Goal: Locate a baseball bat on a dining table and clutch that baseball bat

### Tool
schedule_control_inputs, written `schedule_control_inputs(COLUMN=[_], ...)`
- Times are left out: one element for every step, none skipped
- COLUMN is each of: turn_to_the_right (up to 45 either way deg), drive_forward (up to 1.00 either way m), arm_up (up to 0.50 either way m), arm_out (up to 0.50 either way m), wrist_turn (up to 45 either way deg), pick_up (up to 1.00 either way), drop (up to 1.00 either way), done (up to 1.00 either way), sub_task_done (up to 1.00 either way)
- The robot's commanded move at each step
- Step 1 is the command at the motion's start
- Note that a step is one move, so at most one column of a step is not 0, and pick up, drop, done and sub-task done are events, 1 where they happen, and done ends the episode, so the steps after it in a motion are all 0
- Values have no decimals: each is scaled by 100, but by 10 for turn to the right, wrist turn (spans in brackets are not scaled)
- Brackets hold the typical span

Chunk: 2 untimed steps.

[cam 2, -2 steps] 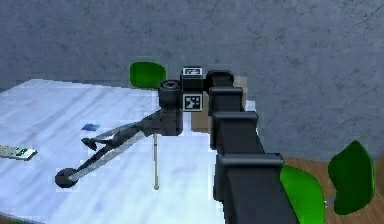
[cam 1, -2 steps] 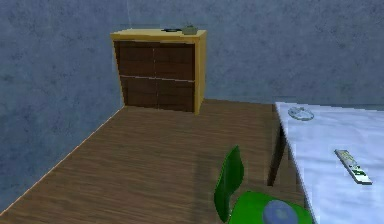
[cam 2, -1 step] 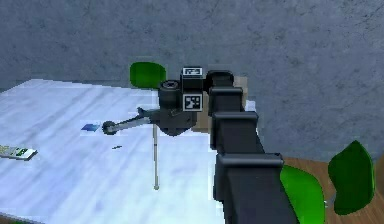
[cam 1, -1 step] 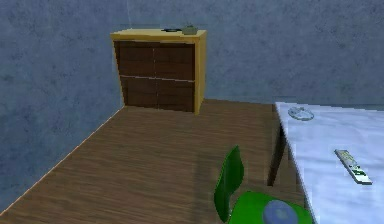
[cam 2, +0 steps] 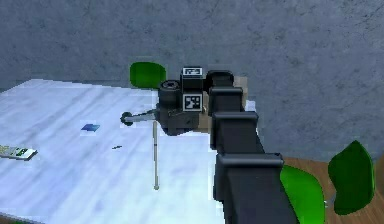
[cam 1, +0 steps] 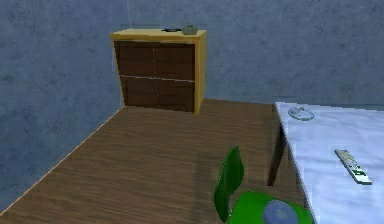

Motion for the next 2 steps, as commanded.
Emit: schedule_control_inputs(turn_to_the_right=[0,0], drive_forward=[0,0], arm_up=[-30,0], arm_out=[0,0], wrist_turn=[0,0], pick_up=[0,100], drop=[0,0], done=[0,0], sub_task_done=[0,0])
